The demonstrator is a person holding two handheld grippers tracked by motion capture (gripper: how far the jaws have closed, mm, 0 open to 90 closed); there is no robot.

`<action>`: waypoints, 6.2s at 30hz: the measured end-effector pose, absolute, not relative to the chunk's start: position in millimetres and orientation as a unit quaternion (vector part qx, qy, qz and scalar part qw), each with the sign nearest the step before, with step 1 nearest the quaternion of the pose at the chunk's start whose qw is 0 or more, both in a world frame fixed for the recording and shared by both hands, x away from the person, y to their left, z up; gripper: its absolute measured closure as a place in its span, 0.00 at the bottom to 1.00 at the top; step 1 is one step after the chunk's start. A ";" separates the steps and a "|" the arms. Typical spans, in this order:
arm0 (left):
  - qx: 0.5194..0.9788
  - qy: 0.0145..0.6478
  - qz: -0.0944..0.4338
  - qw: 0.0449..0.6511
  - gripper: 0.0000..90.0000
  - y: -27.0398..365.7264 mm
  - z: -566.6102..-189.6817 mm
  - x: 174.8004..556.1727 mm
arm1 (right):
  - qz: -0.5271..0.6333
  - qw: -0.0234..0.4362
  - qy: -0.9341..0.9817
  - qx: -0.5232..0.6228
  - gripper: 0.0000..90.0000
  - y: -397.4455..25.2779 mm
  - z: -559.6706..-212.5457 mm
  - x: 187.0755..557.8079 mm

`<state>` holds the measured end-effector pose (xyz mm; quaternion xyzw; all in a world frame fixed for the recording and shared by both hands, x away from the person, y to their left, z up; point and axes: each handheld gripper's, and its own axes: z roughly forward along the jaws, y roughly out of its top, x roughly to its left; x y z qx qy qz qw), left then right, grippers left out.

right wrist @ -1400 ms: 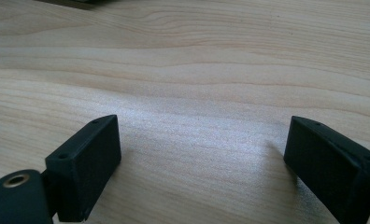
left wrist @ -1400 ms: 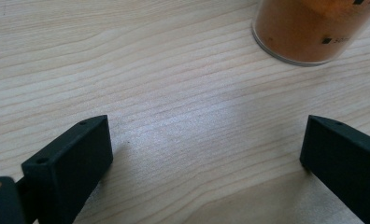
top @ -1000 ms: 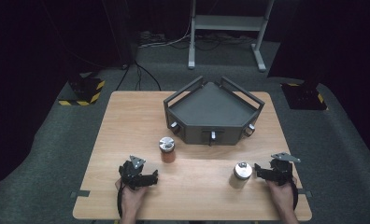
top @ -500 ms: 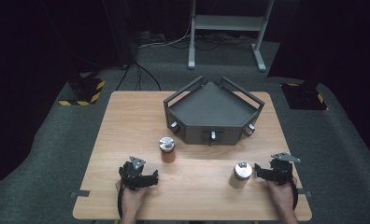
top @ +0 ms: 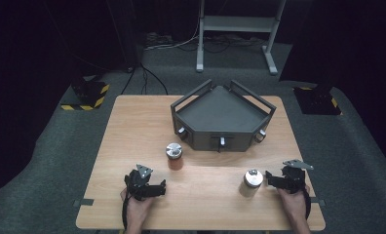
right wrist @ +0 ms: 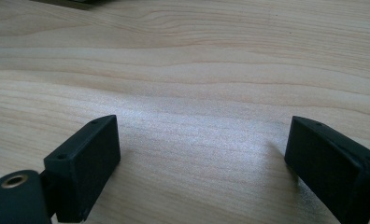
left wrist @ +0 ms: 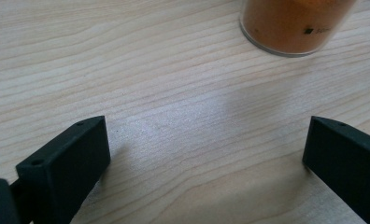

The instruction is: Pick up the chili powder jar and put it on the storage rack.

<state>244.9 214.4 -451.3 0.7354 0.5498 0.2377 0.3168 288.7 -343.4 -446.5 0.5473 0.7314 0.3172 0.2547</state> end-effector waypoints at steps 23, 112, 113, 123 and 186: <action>0.753 0.507 0.232 0.350 0.01 197.5 -433.6 255.6 | 0.317 0.255 0.731 0.549 0.12 -342.8 -446.5 288.1; 0.734 0.496 0.255 0.386 0.33 165.0 -444.6 301.8 | 0.319 0.255 0.729 0.549 0.12 -343.3 -447.0 287.3; 0.735 0.496 0.255 0.386 0.33 165.0 -444.5 301.7 | 0.319 0.255 0.729 0.549 0.12 -343.4 -447.0 287.3; 0.739 0.491 0.252 0.385 0.34 165.2 -442.0 300.7 | 0.319 0.255 0.729 0.549 0.12 -343.4 -447.0 287.3; 0.805 0.382 0.184 0.416 0.34 156.8 -341.8 329.2 | 0.321 0.254 0.727 0.551 0.13 -344.6 -447.0 286.9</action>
